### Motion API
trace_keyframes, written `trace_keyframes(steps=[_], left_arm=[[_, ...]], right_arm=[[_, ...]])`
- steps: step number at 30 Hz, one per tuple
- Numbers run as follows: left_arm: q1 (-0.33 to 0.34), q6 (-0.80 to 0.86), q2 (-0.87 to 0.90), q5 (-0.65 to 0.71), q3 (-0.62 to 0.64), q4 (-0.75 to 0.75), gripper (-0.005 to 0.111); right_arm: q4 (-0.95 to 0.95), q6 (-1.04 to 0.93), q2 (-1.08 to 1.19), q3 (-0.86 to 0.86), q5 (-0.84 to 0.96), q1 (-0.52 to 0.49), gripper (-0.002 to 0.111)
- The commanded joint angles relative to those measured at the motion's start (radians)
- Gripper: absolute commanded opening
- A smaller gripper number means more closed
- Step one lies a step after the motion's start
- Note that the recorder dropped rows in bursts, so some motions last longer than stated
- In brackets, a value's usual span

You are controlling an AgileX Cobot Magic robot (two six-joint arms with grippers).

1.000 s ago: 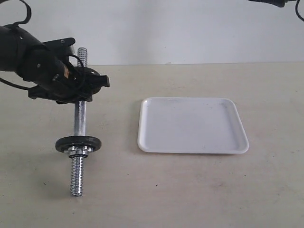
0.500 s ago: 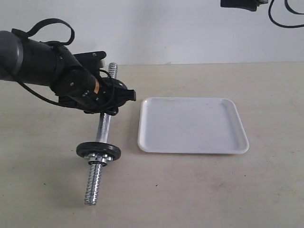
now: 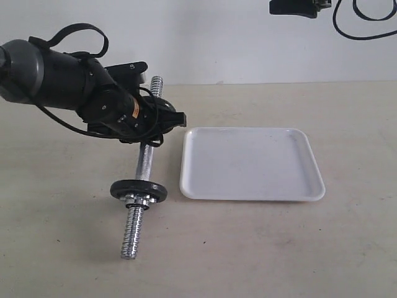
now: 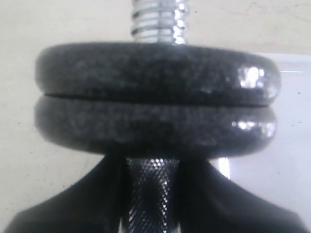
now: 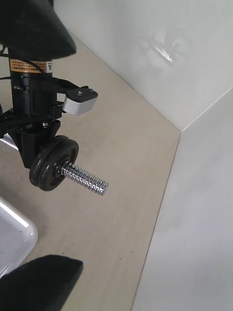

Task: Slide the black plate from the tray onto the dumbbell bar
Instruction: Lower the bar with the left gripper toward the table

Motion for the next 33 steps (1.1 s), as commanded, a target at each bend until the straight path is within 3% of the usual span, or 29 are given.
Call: trace_keyframes(steps=[1,33], left_arm=[[0.0,-0.017,-0.026,-0.753,-0.04,0.066,0.004],[0.0,-0.047,0.044,-0.777,-0.04,0.066,0.004]], right_arm=[[0.0,-0.004,-0.009,-0.006,0.005,0.001,0.103],[-0.001,-0.002,-0.009,-0.006,0.005,0.001,0.103]])
